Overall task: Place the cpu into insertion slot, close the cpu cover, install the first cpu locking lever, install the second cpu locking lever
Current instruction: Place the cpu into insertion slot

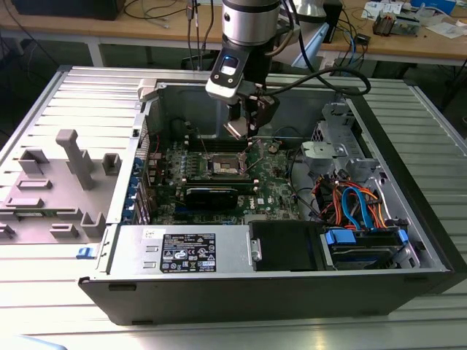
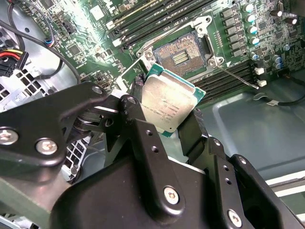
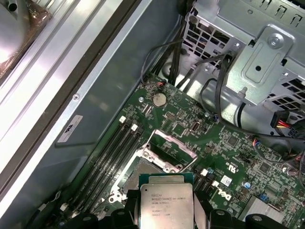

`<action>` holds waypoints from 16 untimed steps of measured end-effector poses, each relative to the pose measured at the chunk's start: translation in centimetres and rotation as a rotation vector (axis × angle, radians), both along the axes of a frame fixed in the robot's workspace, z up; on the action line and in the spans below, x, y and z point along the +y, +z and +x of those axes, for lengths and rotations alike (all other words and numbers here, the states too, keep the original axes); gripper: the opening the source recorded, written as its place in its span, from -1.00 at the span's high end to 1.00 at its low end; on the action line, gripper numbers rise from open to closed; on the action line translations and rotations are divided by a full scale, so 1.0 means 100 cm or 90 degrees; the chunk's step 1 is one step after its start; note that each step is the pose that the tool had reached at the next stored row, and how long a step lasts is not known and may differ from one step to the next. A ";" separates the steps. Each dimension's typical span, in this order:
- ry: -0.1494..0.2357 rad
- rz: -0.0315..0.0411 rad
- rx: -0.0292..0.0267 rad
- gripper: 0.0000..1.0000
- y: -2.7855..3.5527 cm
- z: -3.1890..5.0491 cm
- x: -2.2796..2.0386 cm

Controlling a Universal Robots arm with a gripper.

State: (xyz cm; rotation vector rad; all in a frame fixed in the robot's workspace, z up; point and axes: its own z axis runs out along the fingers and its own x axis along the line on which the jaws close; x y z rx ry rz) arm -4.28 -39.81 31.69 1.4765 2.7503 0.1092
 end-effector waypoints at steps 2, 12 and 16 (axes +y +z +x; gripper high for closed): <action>-0.003 0.0000 0.0000 -0.09 -0.0001 0.0000 0.0000; -0.020 -0.0001 0.0000 -0.09 -0.0006 0.0000 0.0000; -0.026 -0.0001 0.0000 -0.09 -0.0009 0.0000 0.0000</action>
